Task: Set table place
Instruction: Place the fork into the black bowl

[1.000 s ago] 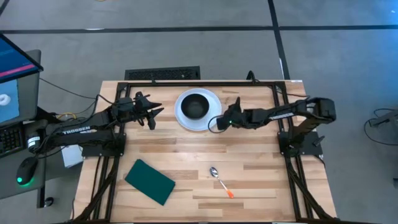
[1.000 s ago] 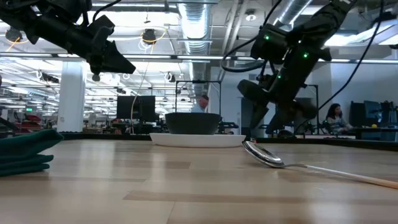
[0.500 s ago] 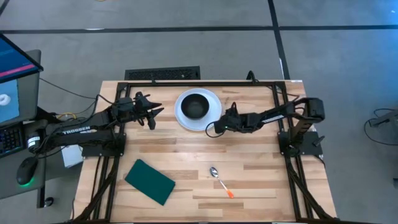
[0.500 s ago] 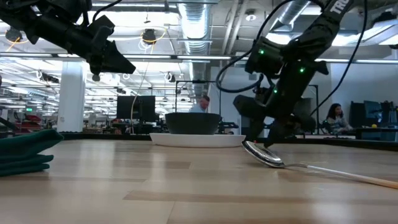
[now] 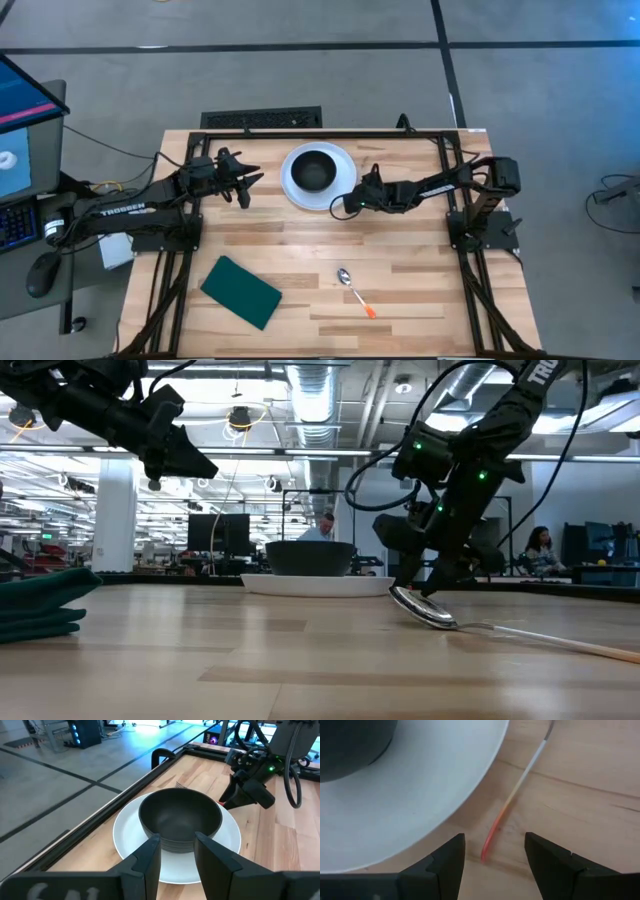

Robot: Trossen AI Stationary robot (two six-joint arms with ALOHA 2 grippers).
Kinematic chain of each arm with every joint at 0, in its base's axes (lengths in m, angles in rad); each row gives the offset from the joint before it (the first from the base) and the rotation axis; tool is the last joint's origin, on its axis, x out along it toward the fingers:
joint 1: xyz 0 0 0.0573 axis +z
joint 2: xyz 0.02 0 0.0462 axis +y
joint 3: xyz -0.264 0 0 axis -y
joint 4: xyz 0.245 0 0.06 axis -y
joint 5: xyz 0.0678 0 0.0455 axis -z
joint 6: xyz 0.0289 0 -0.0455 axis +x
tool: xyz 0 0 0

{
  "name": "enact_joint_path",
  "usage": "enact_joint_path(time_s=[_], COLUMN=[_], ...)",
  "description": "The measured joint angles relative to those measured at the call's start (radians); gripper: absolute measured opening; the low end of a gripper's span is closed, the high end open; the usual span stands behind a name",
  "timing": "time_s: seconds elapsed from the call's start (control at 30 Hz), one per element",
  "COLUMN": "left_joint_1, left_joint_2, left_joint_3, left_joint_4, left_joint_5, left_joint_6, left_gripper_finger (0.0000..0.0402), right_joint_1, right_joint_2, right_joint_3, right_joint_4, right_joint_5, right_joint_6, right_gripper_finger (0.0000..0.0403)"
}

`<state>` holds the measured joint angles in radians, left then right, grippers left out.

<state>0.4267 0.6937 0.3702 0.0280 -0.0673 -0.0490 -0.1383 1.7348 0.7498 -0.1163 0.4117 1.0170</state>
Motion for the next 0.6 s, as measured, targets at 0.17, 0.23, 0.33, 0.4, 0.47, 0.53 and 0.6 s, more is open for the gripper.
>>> enact_joint_path(time_s=[0.17, 0.23, 0.33, 0.4, 0.47, 0.53, 0.6], left_joint_1=[0.0, 0.0, 0.0, 0.0, 0.0, 0.0, 0.0], left_joint_2=[0.0, 0.0, 0.0, 0.0, 0.0, 0.0, 0.0], left_joint_3=[0.0, 0.0, 0.0, 0.0, 0.0, 0.0, 0.0], left_joint_4=[0.0, 0.0, 0.0, 0.0, 0.0, 0.0, 0.0], left_joint_5=[0.0, 0.0, 0.0, 0.0, 0.0, 0.0, 0.0], left_joint_6=[0.0, 0.0, 0.0, 0.0, 0.0, 0.0, 0.0], left_gripper_finger=[0.0106, 0.0106, 0.0106, 0.0106, 0.0106, 0.0106, 0.0106], right_joint_1=[0.007, 0.006, 0.006, 0.006, 0.006, 0.006, 0.006], right_joint_2=[0.0, 0.001, 0.001, 0.002, 0.002, 0.002, 0.002], right_joint_3=[0.0, -0.001, -0.001, -0.002, -0.002, -0.003, -0.003], right_joint_4=[-0.004, -0.006, -0.007, -0.009, -0.011, -0.013, -0.014], right_joint_5=[-0.005, -0.008, -0.011, -0.011, -0.01, -0.01, -0.01], right_joint_6=[-0.005, -0.005, -0.005, -0.004, -0.004, -0.004, -0.004], right_gripper_finger=[0.0233, 0.0231, 0.0222, 0.021, 0.0197, 0.0182, 0.0167])
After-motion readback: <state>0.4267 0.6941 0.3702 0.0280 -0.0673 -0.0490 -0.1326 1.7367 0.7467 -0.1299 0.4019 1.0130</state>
